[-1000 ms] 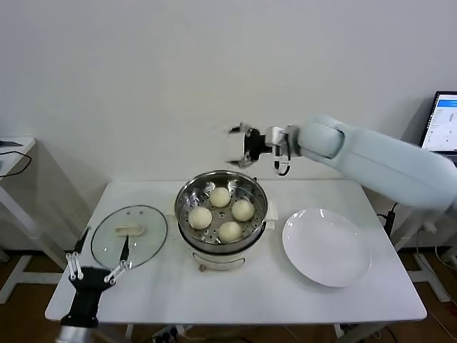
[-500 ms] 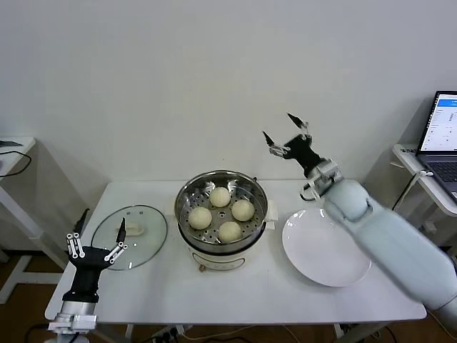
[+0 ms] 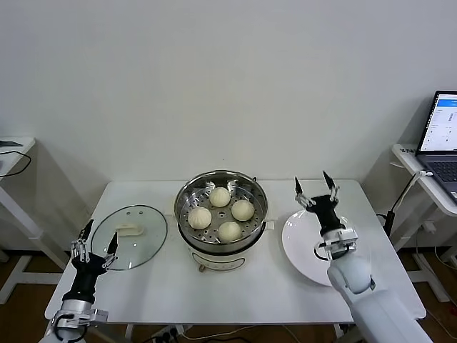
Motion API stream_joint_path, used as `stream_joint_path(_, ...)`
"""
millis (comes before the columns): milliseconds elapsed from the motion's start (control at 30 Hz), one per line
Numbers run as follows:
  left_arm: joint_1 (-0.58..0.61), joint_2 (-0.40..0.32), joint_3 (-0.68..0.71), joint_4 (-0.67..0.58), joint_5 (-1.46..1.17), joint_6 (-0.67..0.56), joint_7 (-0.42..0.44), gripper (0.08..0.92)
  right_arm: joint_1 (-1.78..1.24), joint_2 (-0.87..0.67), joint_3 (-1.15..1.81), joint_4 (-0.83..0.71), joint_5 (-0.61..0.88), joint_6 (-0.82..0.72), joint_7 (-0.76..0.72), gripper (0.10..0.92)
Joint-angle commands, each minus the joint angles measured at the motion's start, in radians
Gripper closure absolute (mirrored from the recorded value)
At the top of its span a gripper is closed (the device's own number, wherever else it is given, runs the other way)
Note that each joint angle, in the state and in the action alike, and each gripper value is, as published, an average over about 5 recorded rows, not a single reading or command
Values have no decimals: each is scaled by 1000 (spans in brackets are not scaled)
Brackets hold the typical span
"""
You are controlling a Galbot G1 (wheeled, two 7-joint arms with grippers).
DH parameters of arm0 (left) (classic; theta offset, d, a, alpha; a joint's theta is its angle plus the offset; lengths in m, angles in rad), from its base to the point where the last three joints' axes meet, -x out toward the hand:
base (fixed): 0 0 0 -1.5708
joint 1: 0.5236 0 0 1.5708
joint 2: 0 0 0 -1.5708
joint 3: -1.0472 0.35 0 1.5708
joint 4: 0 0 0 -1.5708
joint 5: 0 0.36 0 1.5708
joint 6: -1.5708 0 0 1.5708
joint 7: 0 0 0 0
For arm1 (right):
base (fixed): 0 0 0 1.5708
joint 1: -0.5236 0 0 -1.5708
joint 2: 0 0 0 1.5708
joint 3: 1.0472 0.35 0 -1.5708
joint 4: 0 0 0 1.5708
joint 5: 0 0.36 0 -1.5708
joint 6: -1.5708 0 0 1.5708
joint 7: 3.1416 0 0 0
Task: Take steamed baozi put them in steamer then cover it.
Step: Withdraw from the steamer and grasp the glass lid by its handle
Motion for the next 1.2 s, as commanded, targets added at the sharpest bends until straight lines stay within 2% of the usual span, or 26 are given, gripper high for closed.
stream_joint_path(33, -63, 21, 14, 177, 315, 58, -43, 177, -168, 82, 126, 42, -39, 28, 23, 203)
stream_joint_path(800, -372, -13, 128, 540, 435, -12, -115, 177, -192, 102, 133, 39, -72, 15, 22, 203)
stream_joint_path(1000, -421, -18, 134, 631, 451, -12, -123, 177, -204, 109, 139, 40, -83, 16, 21, 203)
stream_joint_path(1200, -443, -16, 136, 662, 452, -9, -121, 177, -209, 113, 140, 39, -90, 17, 20, 203)
